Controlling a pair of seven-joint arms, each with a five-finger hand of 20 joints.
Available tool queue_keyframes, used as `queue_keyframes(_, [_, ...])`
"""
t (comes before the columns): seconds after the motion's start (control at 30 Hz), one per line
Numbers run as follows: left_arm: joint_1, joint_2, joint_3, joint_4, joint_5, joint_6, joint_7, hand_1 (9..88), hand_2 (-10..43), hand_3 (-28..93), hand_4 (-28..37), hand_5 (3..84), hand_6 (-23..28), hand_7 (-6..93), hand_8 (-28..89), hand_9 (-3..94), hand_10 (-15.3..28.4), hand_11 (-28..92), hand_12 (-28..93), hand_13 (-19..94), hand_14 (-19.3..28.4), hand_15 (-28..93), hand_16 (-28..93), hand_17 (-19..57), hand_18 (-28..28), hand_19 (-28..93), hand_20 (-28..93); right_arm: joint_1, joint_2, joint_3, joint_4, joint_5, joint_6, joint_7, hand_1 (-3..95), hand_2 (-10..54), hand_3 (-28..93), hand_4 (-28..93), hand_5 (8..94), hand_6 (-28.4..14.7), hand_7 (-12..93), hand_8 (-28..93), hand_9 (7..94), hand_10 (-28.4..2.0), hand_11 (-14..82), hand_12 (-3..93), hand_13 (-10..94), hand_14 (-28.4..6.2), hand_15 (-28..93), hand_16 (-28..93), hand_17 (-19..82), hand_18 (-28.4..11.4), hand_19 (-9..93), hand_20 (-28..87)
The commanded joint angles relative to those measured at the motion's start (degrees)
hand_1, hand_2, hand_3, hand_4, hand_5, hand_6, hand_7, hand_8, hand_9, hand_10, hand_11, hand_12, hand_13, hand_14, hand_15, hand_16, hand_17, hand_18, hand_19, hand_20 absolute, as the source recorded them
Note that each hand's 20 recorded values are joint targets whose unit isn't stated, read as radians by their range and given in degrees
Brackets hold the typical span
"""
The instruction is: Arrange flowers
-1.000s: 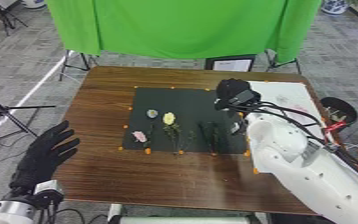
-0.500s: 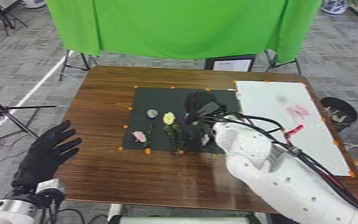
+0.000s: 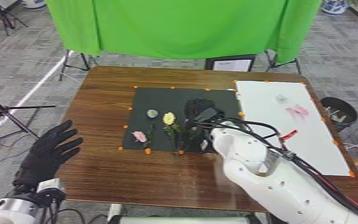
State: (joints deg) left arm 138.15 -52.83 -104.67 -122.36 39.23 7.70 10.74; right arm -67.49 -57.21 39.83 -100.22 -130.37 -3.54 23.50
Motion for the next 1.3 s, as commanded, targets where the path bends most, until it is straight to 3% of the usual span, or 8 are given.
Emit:
queue_keyframes(0.03, [0.0,0.18,0.26,0.33,-0.1,-0.77,-0.66,26.6,-1.4,70,-26.9,26.5,4.3,25.1,-13,24.4,11.9,22,19,20,16.4,34,0,-9.6,22.6,42,9,0.6,-1.8,-0.6,0.7,-1.6,2.7,0.7,37.7,-9.5,83,-27,66.0,0.7,47,2,80.4,-7.7,28.3,39.0,73,-5.2,69,33,32,-20.6,85,52])
queue_keyframes(0.37, [-0.2,0.14,0.24,0.34,-0.12,-0.78,-0.64,26.6,-1.4,70,-26.9,26.5,4.2,25.0,-13,24.4,11.9,22,19,20,16.3,34,0,-9.5,22.5,42,9,1.1,-2.1,-0.7,2.3,-3.3,3.0,1.1,33.1,-9.5,84,-28,61.4,0.2,44,2,72.8,-9.2,36.2,28.7,69,-5.7,71,32,30,-20.5,84,53])
queue_keyframes(0.8, [0.0,0.04,0.28,0.26,-0.05,-0.55,-0.37,26.6,-1.4,70,-27.0,26.5,4.2,25.0,-13,24.5,12.0,22,19,20,16.3,34,0,-9.6,22.6,42,9,0.9,-1.6,0.3,2.1,-3.1,2.5,0.5,28.8,-9.3,87,-28,60.0,0.4,41,-10,69.1,-9.2,36.7,28.5,67,-6.3,72,31,28,-20.8,82,54])
queue_keyframes(0.87, [0.2,-0.14,0.24,0.17,-0.04,-0.51,-0.19,26.6,-1.4,70,-27.0,26.4,4.2,25.0,-13,24.5,12.0,22,19,20,16.4,34,0,-9.5,22.6,42,9,0.6,-1.0,1.5,1.0,-3.4,2.7,0.6,27.6,-8.8,87,-27,59.6,0.5,41,-17,68.3,-9.4,36.8,28.5,66,-6.4,72,31,28,-20.9,82,54])
queue_keyframes(1.0, [0.8,-0.47,-0.12,-0.22,-0.03,-0.07,-0.01,26.6,-1.4,70,-27.0,26.5,4.3,25.0,-13,24.5,12.0,22,19,20,16.4,34,0,-9.6,22.5,42,9,0.5,2.1,5.2,-0.7,-2.9,3.4,2.4,26.3,-8.0,87,-27,57.1,0.2,42,-18,66.4,-9.7,37.7,28.9,64,-7.2,73,31,27,-21.0,82,54])
queue_keyframes(1.13, [1.3,-0.78,-0.33,-0.45,-0.09,0.3,0.26,26.6,-1.4,70,-27.1,26.4,4.2,25.0,-13,24.5,12.0,22,19,20,16.4,34,0,-9.6,22.6,42,9,1.0,7.0,8.8,0.1,-2.5,2.9,6.5,24.9,-8.0,88,-26,49.4,-1.7,43,-18,56.0,-11.4,40.7,29.2,55,-9.2,74,30,25,-21.0,81,54])
queue_keyframes(1.2, [1.3,-0.85,-0.38,-0.37,-0.04,0.27,0.37,26.6,-1.5,70,-27.0,26.5,4.3,24.9,-13,24.4,11.9,22,19,20,16.4,34,0,-9.6,22.5,42,9,0.8,8.9,11.5,0.6,-1.9,-1.2,9.6,24.8,-8.1,90,-26,43.8,-2.9,44,-18,48.4,-12.7,40.6,28.5,48,-10.4,74,27,22,-21.2,80,54])
queue_keyframes(1.3, [1.5,-1.06,-0.43,-0.5,0.01,0.36,0.31,26.7,-1.4,70,-27.0,26.5,4.3,25.0,-13,24.4,12.0,22,19,20,16.3,34,0,-9.5,22.6,42,9,0.1,12.3,13.8,2.8,-1.2,-1.8,12.6,23.7,-8.4,91,-25,31.3,-5.9,41,-17,33.9,-15.6,35.0,27.1,36,-12.9,72,19,18,-21.5,77,54])
